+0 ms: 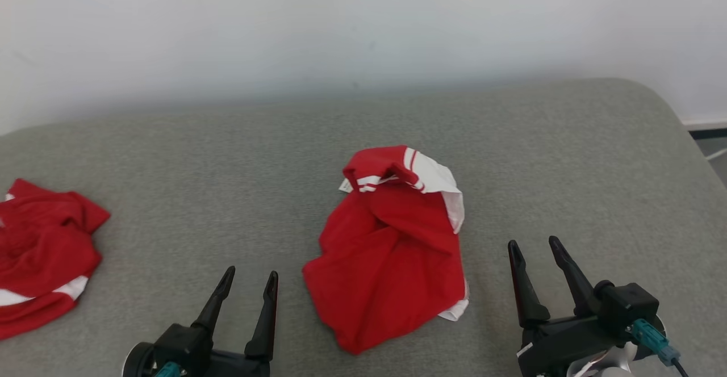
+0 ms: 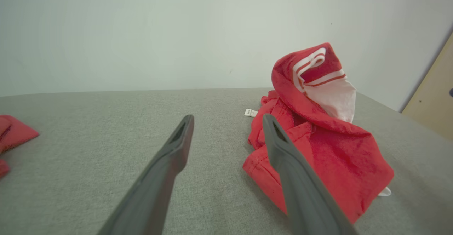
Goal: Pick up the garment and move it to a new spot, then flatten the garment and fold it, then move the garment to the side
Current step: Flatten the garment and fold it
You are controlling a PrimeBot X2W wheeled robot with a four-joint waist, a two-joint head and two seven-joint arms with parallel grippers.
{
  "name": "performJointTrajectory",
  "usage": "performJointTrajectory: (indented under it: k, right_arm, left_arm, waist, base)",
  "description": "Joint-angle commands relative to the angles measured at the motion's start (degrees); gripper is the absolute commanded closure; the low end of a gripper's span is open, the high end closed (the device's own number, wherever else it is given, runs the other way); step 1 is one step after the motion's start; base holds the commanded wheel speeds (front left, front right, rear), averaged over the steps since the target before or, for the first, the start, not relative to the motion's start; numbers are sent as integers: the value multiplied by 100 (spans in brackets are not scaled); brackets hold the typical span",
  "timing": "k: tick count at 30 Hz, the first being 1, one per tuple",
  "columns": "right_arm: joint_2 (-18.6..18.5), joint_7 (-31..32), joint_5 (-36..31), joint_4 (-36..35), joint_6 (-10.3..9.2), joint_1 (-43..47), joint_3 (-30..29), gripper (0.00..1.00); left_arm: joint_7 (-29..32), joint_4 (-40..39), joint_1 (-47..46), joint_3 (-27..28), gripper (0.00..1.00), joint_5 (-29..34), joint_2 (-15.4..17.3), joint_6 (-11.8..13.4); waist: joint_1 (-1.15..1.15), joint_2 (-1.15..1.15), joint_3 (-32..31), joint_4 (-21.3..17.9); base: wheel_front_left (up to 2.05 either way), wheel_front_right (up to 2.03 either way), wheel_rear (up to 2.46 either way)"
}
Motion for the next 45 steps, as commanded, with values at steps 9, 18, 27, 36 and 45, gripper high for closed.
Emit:
performJointTrajectory:
  k: [9, 18, 27, 36, 45]
  right_arm:
    - [118, -108, 17, 154, 0, -208, 46, 0]
    - [186, -165, -21, 273, 0, -289, 26, 0]
    - [195, -200, -29, 377, 0, -274, 81, 0]
    - [159, -213, 24, 477, 0, -97, 57, 0]
    - [149, -219, 53, 585, 0, 31, 25, 0]
  left_arm:
    - [-21, 959, -512, -77, 0, -19, 30, -118]
    - [-2, 1862, -888, -128, 0, 42, 92, -42]
    - [-16, 2004, -1018, -219, 100, 27, 68, 6]
    - [-20, 1346, -648, -252, 100, 35, 45, 108]
    - [-21, 523, -6, -253, 100, -81, 48, 260]
  waist:
    - [0, 0, 469, -916]
    - [0, 0, 577, -1141]
    - [0, 0, 448, -1103]
    - [0, 0, 177, -671]
    - [0, 0, -74, 190]
  base:
    - [0, 0, 0]
    - [0, 0, 0]
    - [0, 0, 0]
    - [0, 0, 0]
    - [0, 0, 0]
